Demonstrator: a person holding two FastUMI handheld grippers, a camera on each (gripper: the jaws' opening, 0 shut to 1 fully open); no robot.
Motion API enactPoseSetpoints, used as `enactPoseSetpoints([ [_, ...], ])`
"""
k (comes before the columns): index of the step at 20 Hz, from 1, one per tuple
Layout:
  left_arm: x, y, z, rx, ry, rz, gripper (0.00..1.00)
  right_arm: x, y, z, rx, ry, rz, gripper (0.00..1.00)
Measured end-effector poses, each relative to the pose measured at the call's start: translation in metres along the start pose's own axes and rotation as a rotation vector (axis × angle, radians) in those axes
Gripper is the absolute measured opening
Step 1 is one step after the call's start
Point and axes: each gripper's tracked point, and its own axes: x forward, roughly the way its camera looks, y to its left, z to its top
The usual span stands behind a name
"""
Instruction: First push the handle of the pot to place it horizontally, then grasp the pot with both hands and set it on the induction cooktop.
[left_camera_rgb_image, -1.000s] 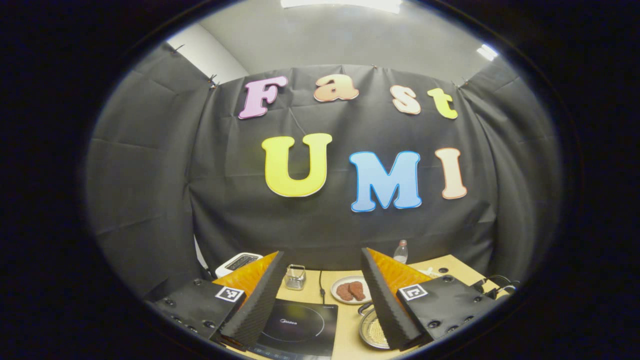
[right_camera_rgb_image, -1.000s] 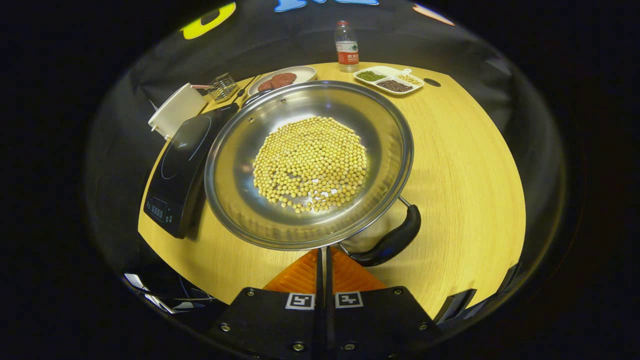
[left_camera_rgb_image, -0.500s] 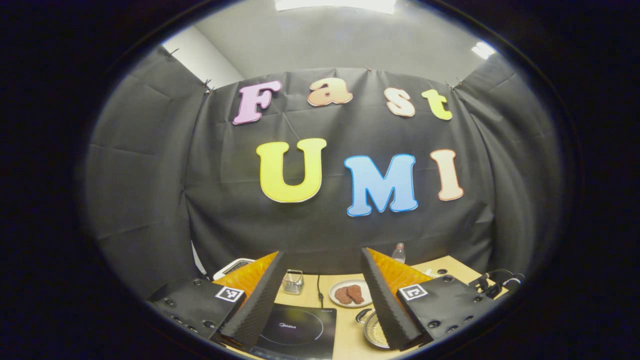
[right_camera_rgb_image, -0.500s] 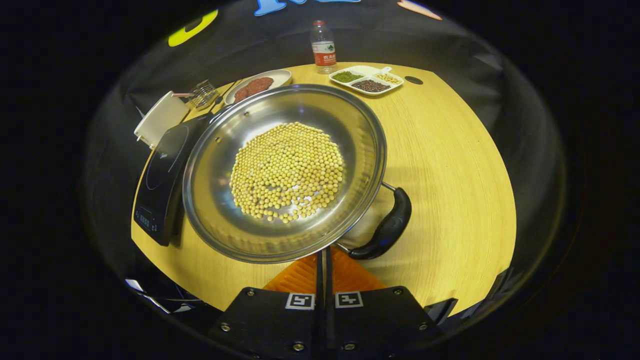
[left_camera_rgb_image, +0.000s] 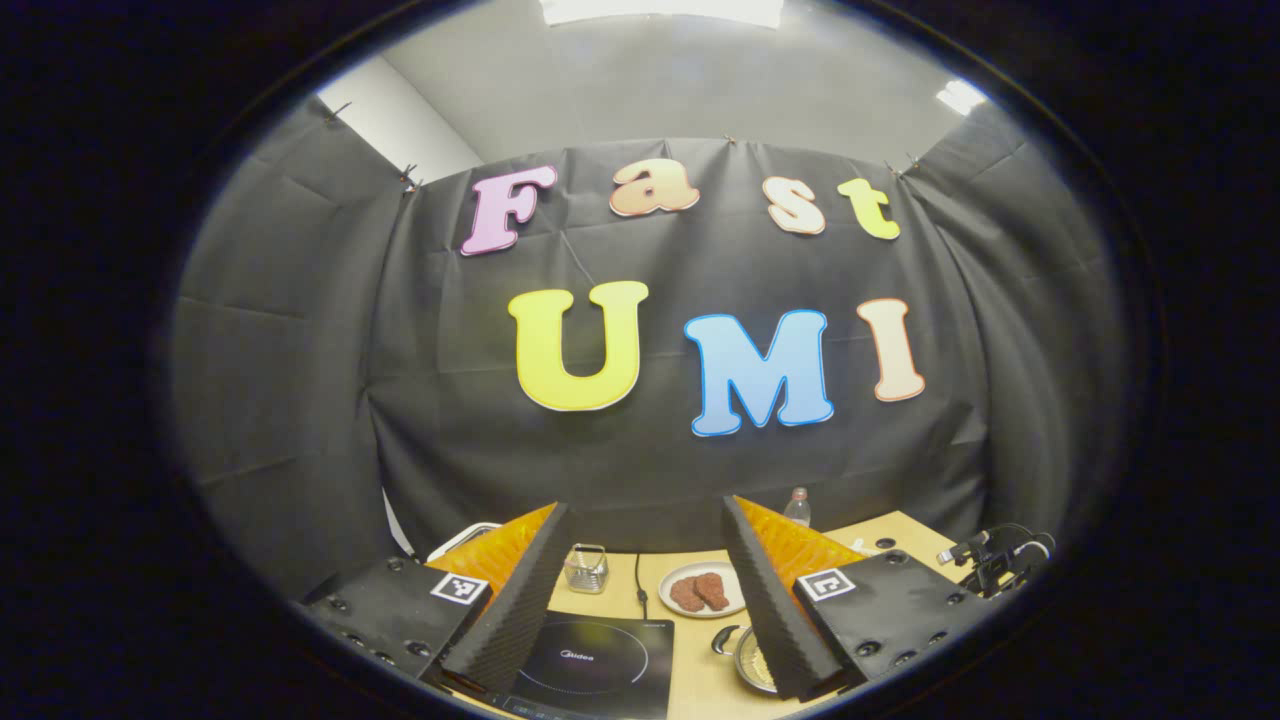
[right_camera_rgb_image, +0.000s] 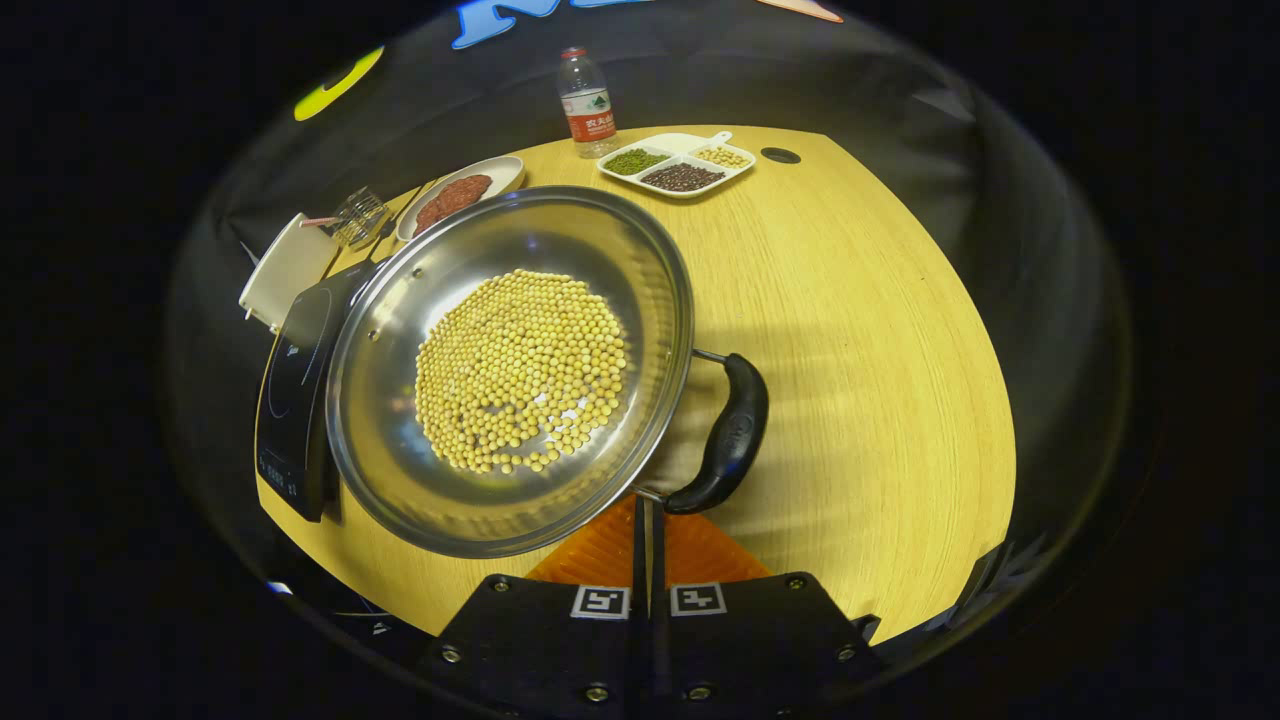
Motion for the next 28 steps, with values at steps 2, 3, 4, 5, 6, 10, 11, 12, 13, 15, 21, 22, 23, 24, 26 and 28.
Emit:
enactPoseSetpoints([
  [2, 0.000, -0.002, -0.001, 0.004, 0.002, -0.001, 0.99, 0.002, -0.007, 0.007, -0.002, -0.007, -0.014, 0.01],
  [3, 0.000, -0.002, -0.003, 0.005, 0.005, -0.001, 0.99, 0.003, -0.010, 0.010, -0.003, -0.009, -0.020, 0.01],
  [4, 0.000, -0.004, -0.003, 0.003, 0.008, -0.003, 0.99, 0.004, -0.013, 0.012, -0.004, -0.006, -0.024, 0.01],
  [5, 0.002, -0.006, -0.006, 0.002, 0.017, -0.009, 0.99, 0.005, -0.015, 0.015, -0.003, -0.006, -0.028, 0.01],
  [6, 0.004, -0.010, -0.009, 0.000, 0.028, -0.018, 0.99, 0.006, -0.017, 0.018, -0.001, -0.006, -0.032, 0.01],
  [10, 0.005, -0.020, -0.011, 0.009, 0.037, -0.046, 0.97, 0.011, -0.025, 0.033, 0.002, -0.015, -0.047, 0.00],
  [11, 0.005, -0.022, -0.011, 0.010, 0.038, -0.051, 0.97, 0.012, -0.028, 0.037, -0.003, -0.015, -0.053, 0.00],
  [12, 0.007, -0.024, -0.010, 0.010, 0.039, -0.058, 0.99, 0.014, -0.029, 0.040, -0.006, -0.017, -0.059, 0.01],
  [13, 0.008, -0.026, -0.012, 0.011, 0.042, -0.063, 0.96, 0.015, -0.031, 0.044, -0.009, -0.019, -0.064, 0.00],
  [15, 0.008, -0.028, -0.015, 0.012, 0.049, -0.067, 0.95, 0.017, -0.034, 0.050, -0.013, -0.025, -0.071, 0.01],
  [21, 0.012, -0.031, -0.019, 0.006, 0.063, -0.077, 0.95, 0.026, -0.038, 0.060, -0.021, -0.034, -0.081, 0.01],
  [22, 0.012, -0.031, -0.021, 0.005, 0.067, -0.079, 0.95, 0.025, -0.038, 0.060, -0.012, -0.038, -0.077, 0.01],
  [23, 0.014, -0.031, -0.023, 0.004, 0.071, -0.083, 0.95, 0.023, -0.038, 0.061, -0.004, -0.043, -0.076, 0.01],
  [24, 0.015, -0.032, -0.025, 0.001, 0.076, -0.088, 0.95, 0.021, -0.039, 0.060, 0.002, -0.057, -0.079, 0.01],
  [26, 0.015, -0.035, -0.031, -0.006, 0.089, -0.100, 0.95, 0.010, -0.039, 0.059, 0.028, -0.093, -0.071, 0.01],
  [28, 0.019, -0.038, -0.040, -0.018, 0.111, -0.115, 0.98, -0.003, -0.034, 0.058, 0.068, -0.133, -0.044, 0.01],
])
